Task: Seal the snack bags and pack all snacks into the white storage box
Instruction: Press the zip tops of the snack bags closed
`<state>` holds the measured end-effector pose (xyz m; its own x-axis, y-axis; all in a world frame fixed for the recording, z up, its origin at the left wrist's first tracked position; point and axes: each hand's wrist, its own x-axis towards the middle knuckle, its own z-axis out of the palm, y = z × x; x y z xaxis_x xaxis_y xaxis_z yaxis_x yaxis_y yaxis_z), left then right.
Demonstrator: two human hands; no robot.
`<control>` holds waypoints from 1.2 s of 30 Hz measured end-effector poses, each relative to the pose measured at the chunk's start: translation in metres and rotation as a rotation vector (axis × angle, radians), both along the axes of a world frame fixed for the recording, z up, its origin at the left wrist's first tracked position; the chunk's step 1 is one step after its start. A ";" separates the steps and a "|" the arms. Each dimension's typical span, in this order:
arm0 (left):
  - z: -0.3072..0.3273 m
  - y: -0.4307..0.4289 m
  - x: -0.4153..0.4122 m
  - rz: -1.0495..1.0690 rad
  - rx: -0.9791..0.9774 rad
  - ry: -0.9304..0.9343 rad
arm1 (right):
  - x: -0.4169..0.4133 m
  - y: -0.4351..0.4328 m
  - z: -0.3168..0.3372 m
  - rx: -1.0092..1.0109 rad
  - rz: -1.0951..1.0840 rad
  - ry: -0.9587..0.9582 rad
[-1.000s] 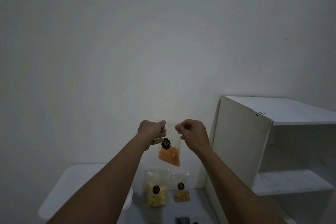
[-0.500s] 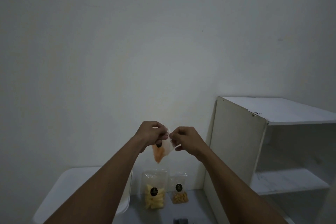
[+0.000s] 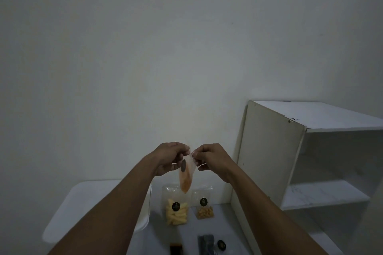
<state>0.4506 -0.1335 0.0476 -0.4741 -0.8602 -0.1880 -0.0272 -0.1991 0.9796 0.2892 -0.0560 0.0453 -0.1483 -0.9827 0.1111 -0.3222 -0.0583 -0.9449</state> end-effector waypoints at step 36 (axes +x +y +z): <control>-0.331 -0.076 -0.053 0.514 0.176 -0.573 | -0.028 -0.134 -0.340 0.515 -0.142 0.179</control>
